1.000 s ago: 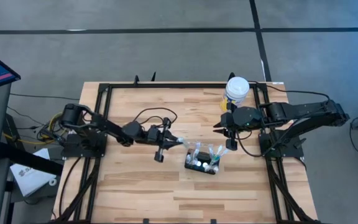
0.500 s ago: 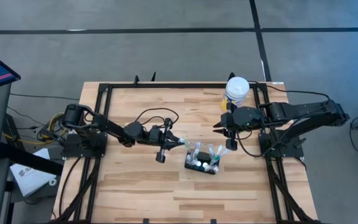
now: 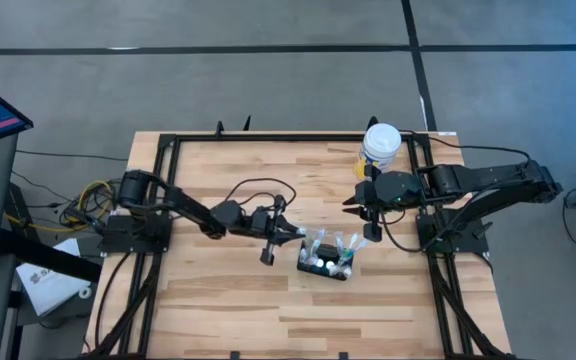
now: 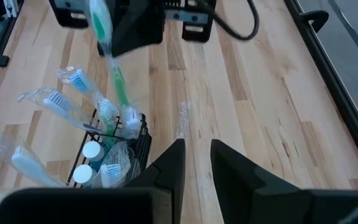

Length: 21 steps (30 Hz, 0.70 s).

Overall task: Pick & Place toothbrushing station
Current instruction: Put the green toothbrush into the mesh organizer

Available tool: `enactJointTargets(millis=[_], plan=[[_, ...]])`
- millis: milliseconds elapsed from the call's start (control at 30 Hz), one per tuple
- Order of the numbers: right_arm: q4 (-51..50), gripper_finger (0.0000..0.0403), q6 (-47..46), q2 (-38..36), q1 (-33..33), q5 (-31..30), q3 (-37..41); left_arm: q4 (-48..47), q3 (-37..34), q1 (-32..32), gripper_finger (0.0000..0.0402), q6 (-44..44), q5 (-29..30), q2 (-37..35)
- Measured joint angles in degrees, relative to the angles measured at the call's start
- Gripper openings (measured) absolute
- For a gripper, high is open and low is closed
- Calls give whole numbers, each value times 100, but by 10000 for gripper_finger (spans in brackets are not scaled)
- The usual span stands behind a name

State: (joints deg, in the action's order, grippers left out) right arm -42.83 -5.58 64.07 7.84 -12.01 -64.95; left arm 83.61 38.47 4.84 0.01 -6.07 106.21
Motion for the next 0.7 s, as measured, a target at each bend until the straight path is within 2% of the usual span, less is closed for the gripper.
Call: enactJointTargets(millis=[400,700], plan=[[-1,68,0,1,0,0,0,-43,117,-2,7,-31,0,352],[-2,68,0,0,0,0,0,-530,109,7,7,-164,17,356]])
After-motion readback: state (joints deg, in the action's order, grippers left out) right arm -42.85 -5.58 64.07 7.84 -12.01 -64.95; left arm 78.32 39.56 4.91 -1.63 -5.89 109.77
